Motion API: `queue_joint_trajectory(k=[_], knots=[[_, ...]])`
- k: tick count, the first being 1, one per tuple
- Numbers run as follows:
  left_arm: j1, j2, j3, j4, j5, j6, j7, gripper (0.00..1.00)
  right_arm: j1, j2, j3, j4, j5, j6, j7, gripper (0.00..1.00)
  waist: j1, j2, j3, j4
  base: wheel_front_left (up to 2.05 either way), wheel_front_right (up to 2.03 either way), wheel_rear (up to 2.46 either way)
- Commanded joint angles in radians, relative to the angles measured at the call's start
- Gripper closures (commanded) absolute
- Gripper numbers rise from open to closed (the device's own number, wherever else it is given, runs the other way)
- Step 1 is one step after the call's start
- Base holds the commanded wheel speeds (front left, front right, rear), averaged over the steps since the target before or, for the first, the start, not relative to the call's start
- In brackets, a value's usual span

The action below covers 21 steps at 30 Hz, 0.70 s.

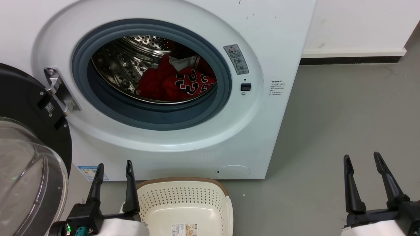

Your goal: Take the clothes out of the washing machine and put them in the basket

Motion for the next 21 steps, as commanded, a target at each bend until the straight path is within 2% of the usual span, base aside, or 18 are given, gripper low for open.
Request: queue_joint_trajectory(k=[1, 11, 21], knots=[[0.011, -0.002, -0.001, -0.005, 0.012, -0.003, -0.008, 0.00, 0.012, -0.003, 0.001, -0.008, -0.013, 0.000, -0.008, 0.00, 0.0000, 0.0000, 0.000, 0.000, 0.00, 0.00, 0.00], [0.024, -0.002, 0.000, 0.003, 0.050, 0.001, -0.025, 0.00, 0.025, -0.003, -0.004, -0.022, -0.056, 0.000, -0.025, 0.00, 0.0000, 0.0000, -0.005, -0.002, 0.00, 0.00, 0.00], [0.020, -0.002, 0.005, 0.017, 0.030, -0.002, -0.024, 0.00, 0.023, -0.003, -0.007, -0.015, -0.024, 0.000, -0.023, 0.00, 0.0000, 0.0000, -0.002, -0.001, 0.00, 0.00, 0.00]])
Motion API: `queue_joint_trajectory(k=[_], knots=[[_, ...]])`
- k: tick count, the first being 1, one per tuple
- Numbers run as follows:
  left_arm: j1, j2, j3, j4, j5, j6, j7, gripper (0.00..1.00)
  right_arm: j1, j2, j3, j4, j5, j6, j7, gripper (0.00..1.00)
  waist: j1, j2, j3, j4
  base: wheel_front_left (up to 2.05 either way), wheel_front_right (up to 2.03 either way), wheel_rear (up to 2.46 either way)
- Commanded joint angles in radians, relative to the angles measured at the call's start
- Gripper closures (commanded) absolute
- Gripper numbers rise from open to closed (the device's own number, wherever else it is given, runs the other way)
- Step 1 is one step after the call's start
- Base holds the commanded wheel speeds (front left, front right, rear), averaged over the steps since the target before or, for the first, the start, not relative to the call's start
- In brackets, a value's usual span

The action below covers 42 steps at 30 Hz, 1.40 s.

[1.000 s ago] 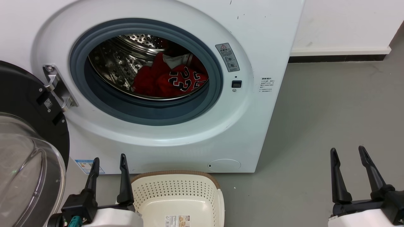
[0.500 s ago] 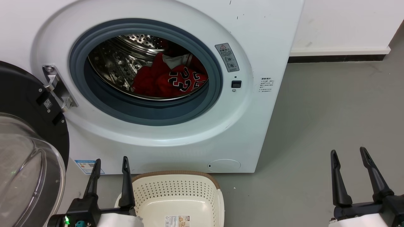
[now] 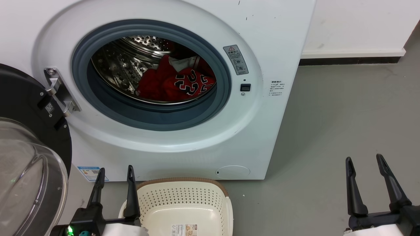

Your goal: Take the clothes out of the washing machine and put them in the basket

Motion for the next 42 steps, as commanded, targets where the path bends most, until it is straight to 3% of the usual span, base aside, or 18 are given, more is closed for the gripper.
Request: queue_joint_trajectory(k=[1, 17, 24, 33, 42], knots=[[0.004, -0.002, 0.003, 0.003, -0.002, -0.002, -0.005, 0.00, 0.004, -0.003, -0.002, 0.002, 0.009, 0.000, -0.002, 0.00, 0.0000, 0.0000, 0.000, 0.000, 0.00, 0.00, 0.00], [0.007, -0.002, 0.007, 0.012, 0.003, 0.005, -0.005, 0.00, 0.002, -0.002, 0.004, 0.004, 0.014, 0.000, -0.002, 0.00, 0.0000, 0.0000, 0.001, -0.002, 0.00, 0.00, 0.00], [-0.042, -0.002, 0.024, 0.058, 0.013, -0.029, -0.004, 0.00, -0.018, -0.002, 0.019, -0.004, 0.012, 0.000, -0.002, 0.00, 0.0000, 0.0000, 0.019, -0.029, 0.00, 0.00, 0.00], [-0.281, 0.033, 0.103, 0.172, 0.054, -0.116, -0.004, 0.00, -0.073, -0.002, 0.030, -0.023, 0.020, 0.000, -0.002, 0.00, 0.0000, 0.0000, 0.127, -0.093, 0.00, 0.00, 0.00], [-0.630, 0.138, 0.145, 0.397, 0.078, -0.145, -0.004, 0.00, -0.183, -0.002, 0.033, -0.058, 0.056, 0.000, -0.002, 0.00, 0.0000, 0.0000, 0.307, -0.174, 0.00, 0.00, 0.00]])
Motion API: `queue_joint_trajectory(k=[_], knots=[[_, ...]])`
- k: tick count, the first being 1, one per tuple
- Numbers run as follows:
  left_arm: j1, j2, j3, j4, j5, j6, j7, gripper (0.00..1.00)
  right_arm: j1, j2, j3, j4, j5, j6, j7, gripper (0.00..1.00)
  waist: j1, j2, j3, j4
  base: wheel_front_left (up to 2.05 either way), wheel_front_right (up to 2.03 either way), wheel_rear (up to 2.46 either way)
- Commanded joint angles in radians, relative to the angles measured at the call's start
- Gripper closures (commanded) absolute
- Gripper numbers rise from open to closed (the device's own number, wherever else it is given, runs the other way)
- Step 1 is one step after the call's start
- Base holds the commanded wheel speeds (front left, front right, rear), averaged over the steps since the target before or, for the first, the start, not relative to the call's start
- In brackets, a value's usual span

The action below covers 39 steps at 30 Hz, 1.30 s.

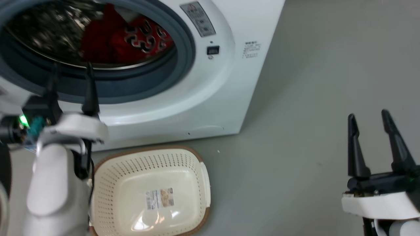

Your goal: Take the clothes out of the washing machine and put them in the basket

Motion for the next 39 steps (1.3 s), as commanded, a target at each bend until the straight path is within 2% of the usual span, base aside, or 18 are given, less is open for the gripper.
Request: queue_joint_trajectory(k=[1, 9, 16, 20, 29, 33, 39], knots=[[-0.081, 0.032, 0.005, 0.056, 0.006, -0.010, -0.003, 0.00, -0.040, -0.001, -0.002, -0.015, 0.020, 0.000, -0.002, 0.00, -0.0001, 0.0000, 0.102, -0.059, 0.00, 0.00, 0.00], [-0.349, 0.130, -0.023, 0.261, 0.023, -0.028, 0.008, 0.00, -0.122, 0.000, -0.004, -0.054, 0.065, 0.000, -0.002, 0.00, -0.0001, 0.0000, 0.245, -0.121, 0.00, 0.00, 0.00], [-0.606, 0.218, -0.088, 0.415, 0.019, -0.048, 0.154, 0.00, -0.187, 0.000, -0.006, -0.096, 0.118, 0.000, -0.002, 0.00, -0.0001, 0.0000, 0.366, -0.171, 0.00, 0.00, 0.00], [-0.729, 0.250, -0.140, 0.469, -0.006, -0.051, 0.289, 0.00, -0.211, 0.000, -0.006, -0.118, 0.147, 0.000, -0.002, 0.00, -0.0001, 0.0000, 0.420, -0.193, 0.00, 0.00, 0.00], [-0.955, 0.322, -0.279, 0.527, -0.162, -0.052, 0.631, 0.00, -0.242, 0.000, 0.007, -0.167, 0.199, 0.000, -0.002, 0.00, -0.0001, 0.0000, 0.515, -0.239, 0.00, 0.00, 0.00], [-1.039, 0.348, -0.333, 0.534, -0.234, -0.052, 0.818, 0.00, -0.245, 0.000, 0.021, -0.187, 0.215, 0.000, -0.002, 0.00, -0.0001, 0.0000, 0.548, -0.255, 0.00, 0.00, 0.00], [-1.147, 0.403, -0.412, 0.510, -0.288, -0.052, 1.035, 0.00, -0.254, 0.000, 0.043, -0.211, 0.235, 0.000, -0.002, 0.00, -0.0001, 0.0000, 0.593, -0.274, 0.00, 0.00, 0.00]])
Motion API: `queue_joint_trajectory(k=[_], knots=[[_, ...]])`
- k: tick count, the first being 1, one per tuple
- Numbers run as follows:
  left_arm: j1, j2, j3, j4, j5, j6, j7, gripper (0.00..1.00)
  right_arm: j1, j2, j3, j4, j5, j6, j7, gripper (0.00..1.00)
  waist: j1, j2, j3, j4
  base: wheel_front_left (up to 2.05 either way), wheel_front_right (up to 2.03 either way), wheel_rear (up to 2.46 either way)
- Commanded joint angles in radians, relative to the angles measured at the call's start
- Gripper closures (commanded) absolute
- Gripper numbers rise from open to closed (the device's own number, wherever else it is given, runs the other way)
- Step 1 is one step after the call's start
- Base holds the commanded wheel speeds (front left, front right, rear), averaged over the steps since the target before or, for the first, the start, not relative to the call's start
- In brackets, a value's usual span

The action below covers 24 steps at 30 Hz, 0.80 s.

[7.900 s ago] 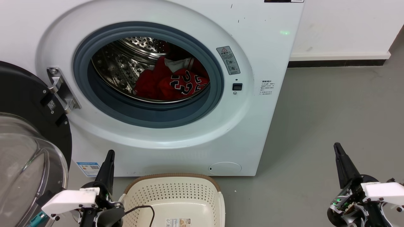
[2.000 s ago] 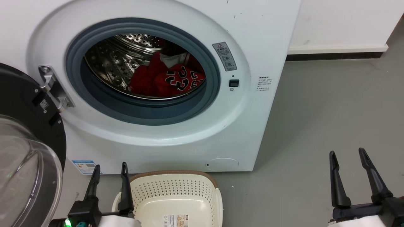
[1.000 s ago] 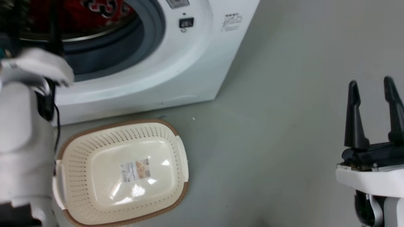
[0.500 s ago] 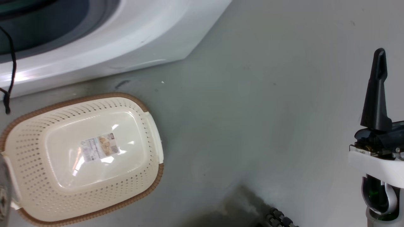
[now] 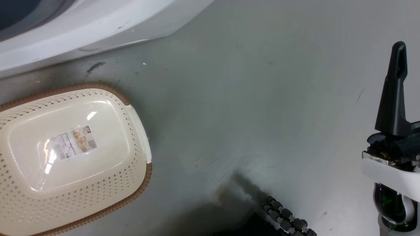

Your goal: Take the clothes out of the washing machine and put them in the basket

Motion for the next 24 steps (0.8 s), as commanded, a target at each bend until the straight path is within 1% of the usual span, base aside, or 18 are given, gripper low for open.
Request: queue_joint_trajectory(k=[1, 4, 8, 11, 16, 24], knots=[[-0.028, 0.010, -0.008, -0.001, -0.014, 0.000, 0.048, 0.00, -0.022, 0.000, 0.005, -0.011, 0.006, 0.000, -0.002, 0.00, -0.0001, 0.0000, 0.022, -0.012, 0.00, 0.00, 0.00], [-0.073, 0.027, -0.024, -0.008, -0.022, 0.000, 0.124, 0.00, -0.027, 0.000, 0.011, -0.018, 0.011, 0.000, -0.002, 0.00, -0.0001, 0.0000, 0.042, -0.019, 0.00, 0.00, 0.00], [-0.110, 0.017, -0.036, -0.001, -0.039, 0.000, 0.226, 0.00, -0.032, 0.000, 0.008, -0.028, 0.015, 0.000, -0.002, 0.00, -0.0001, 0.0000, 0.067, -0.022, 0.00, 0.00, 0.00], [-0.132, 0.016, -0.049, -0.006, -0.034, 0.001, 0.274, 0.00, -0.041, 0.000, 0.009, -0.034, 0.020, 0.000, -0.002, 0.00, -0.0001, 0.0000, 0.087, -0.024, 0.00, 0.00, 0.00], [-0.131, 0.032, -0.078, -0.014, -0.028, 0.000, 0.297, 0.00, -0.044, 0.000, 0.011, -0.043, 0.029, 0.000, -0.002, 0.00, -0.0001, 0.0000, 0.110, -0.034, 0.00, 0.00, 0.00], [-0.112, 0.062, -0.125, -0.021, -0.043, 0.000, 0.286, 0.00, -0.047, 0.000, 0.011, -0.047, 0.041, 0.000, -0.002, 0.00, -0.0001, 0.0000, 0.129, -0.049, 0.00, 0.00, 0.00]])
